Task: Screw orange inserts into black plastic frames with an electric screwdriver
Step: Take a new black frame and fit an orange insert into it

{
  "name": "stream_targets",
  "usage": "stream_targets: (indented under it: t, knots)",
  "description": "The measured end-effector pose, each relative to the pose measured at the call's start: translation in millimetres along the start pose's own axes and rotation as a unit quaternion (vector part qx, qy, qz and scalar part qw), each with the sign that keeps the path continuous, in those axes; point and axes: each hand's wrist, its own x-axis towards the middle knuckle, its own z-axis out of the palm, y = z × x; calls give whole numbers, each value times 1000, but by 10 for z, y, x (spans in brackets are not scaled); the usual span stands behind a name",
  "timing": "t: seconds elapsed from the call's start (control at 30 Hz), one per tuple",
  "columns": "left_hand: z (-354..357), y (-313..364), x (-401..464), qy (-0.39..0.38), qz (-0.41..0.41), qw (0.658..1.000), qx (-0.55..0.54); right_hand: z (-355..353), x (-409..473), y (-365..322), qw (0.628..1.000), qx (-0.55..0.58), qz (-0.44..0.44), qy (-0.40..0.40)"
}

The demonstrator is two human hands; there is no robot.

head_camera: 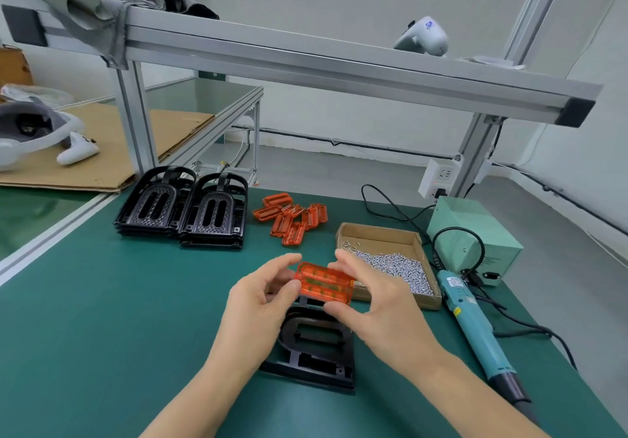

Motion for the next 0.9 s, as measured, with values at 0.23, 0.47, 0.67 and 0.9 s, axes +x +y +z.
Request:
stream_targets:
  t: [0.23,0.47,0.67,0.9]
  knots:
    - [-16,64,-62,-15,-72,989,-131,-67,-129,6,999,33,5,-2]
    - [-55,69,-95,-15,-110,980,-166,-74,-156,-42,997,53,-37,34]
    - [-154,27,-62,-5,-69,997,-21,-69,-154,56,994,101,35,27]
    - [-294,-73,1,-34,21,963,266,114,-282,233,984,111,140,-7]
